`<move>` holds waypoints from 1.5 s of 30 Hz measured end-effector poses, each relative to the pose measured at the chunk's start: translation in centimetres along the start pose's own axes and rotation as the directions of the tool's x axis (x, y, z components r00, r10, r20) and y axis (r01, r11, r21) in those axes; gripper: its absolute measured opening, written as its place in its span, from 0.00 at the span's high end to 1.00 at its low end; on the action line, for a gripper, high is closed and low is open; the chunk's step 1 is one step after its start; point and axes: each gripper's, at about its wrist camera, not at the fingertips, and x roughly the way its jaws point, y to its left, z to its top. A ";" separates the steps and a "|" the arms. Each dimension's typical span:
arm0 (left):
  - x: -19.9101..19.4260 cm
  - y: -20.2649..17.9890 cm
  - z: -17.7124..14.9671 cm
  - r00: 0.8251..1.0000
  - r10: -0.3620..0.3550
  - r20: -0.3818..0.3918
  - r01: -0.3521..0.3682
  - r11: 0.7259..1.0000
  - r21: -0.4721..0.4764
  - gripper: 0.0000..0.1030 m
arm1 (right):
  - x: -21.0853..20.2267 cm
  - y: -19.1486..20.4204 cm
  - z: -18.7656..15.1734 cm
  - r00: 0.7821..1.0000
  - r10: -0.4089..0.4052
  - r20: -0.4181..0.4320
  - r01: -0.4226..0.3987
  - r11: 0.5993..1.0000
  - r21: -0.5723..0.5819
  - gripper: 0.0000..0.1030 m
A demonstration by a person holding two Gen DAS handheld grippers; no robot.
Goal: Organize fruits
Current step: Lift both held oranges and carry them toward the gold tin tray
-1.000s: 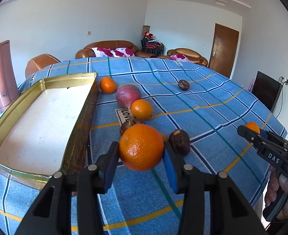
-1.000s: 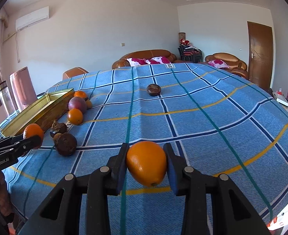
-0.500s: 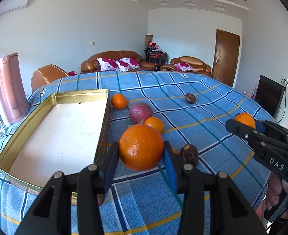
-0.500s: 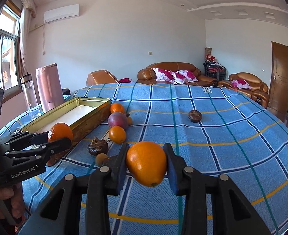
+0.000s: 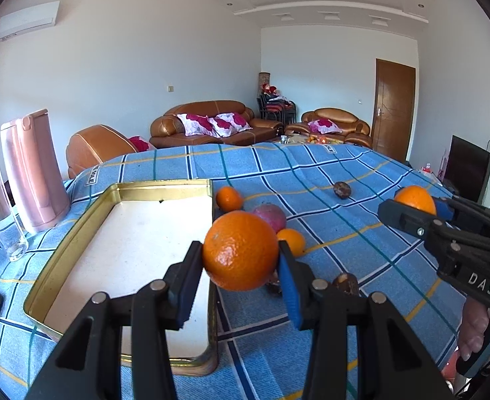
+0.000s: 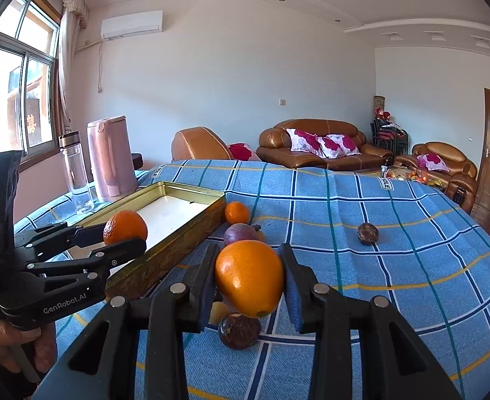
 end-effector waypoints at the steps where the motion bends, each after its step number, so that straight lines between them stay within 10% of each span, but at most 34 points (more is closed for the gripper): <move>1: -0.1 0.1 0.1 1.000 0.004 0.002 -0.004 1.000 0.000 0.56 | 0.0 0.2 0.3 1.000 0.003 0.004 -0.003 1.000 -0.004 0.64; 45: -0.3 7.3 1.5 0.971 0.209 0.119 -0.200 0.976 -0.084 0.56 | 5.2 7.1 5.0 0.981 0.119 0.152 -0.112 0.992 -0.058 0.64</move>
